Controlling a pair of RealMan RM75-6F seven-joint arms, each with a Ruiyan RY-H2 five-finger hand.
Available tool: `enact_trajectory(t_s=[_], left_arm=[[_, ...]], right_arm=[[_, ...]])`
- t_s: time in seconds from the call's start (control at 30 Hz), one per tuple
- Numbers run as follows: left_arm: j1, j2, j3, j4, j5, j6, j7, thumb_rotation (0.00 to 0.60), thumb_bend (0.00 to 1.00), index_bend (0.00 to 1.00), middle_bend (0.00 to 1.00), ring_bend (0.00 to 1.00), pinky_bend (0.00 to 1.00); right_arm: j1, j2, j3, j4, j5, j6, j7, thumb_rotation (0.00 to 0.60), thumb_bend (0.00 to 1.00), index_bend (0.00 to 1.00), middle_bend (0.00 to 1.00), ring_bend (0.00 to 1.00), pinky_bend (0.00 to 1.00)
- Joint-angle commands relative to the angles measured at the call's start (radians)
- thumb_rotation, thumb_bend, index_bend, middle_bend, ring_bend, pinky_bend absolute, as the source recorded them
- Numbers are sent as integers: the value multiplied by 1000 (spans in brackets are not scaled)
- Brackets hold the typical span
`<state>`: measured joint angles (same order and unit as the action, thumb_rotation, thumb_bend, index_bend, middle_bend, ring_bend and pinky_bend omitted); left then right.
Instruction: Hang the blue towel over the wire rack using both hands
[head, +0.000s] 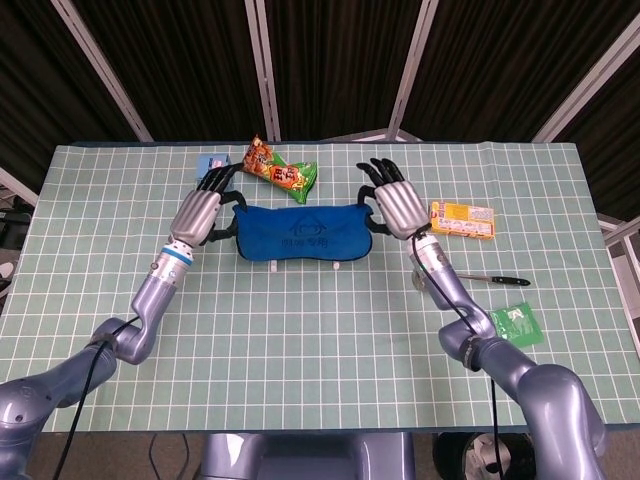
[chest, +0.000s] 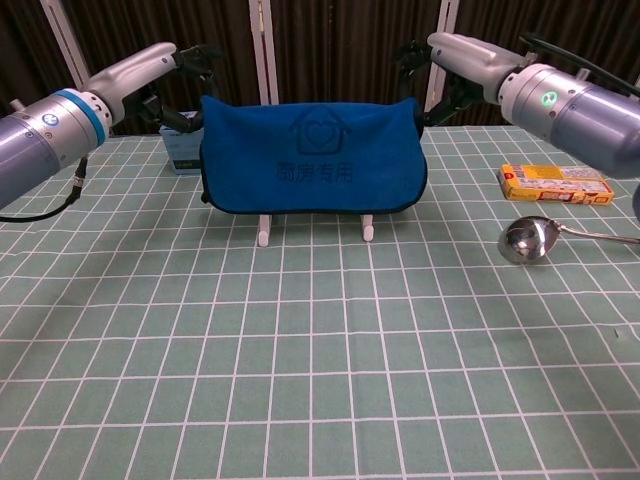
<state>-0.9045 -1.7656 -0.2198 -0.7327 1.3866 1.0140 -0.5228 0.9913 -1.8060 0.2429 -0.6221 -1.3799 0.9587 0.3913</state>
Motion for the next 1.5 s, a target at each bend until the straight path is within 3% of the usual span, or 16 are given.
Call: enact_trajectory(t_s=[0.03,0.33,0.53,0.67,0.73,0.8,0.87,1.1,1.27,1.5], left_arm=[[2,-3,8,10,7,-5,-10,600,586,845,0,0,0],[-2,-25,11,33,11,-8,-22,600,586,834,0,0,0],[-4,-35,11,44,9,-17,-21,600,587,752,0,0,0],[-7,-39,12,48,10,-23,-22,600,577,581,0,0,0],[-7,-41,13,50,9,-28,-21,600,543,461,0,0,0],[-7,-41,14,52,10,-30,-19,600,464,325,0,0,0],[-6,-42,14,53,9,-30,-20,600,402,232,0,0,0],[-6,-36,15,47,13,-27,-22,600,325,7,0,0,0],[-4,-25,13,36,5,-41,-11,600,286,0,0,0,0],[4,7,-1,10,-25,-72,23,600,100,0,0,0,0]], right_arm=[[5,-11,2,10,0,-2,3,600,503,675,106,0,0],[11,-32,1,34,-2,-4,7,600,497,675,107,0,0],[13,-47,5,54,1,-4,18,600,483,675,107,0,0],[12,-50,-1,70,-6,-3,23,600,385,669,107,0,0],[12,-50,-5,74,-11,-1,27,600,280,612,108,0,0],[11,-50,-7,77,-14,1,35,600,168,488,107,0,0],[11,-50,-7,79,-14,1,40,600,113,411,108,0,0],[9,-45,-8,78,-16,6,47,600,38,298,106,0,0],[5,-38,-6,72,-13,5,35,600,0,228,75,0,0],[-3,-22,0,45,3,-7,-15,600,0,203,38,0,0]])
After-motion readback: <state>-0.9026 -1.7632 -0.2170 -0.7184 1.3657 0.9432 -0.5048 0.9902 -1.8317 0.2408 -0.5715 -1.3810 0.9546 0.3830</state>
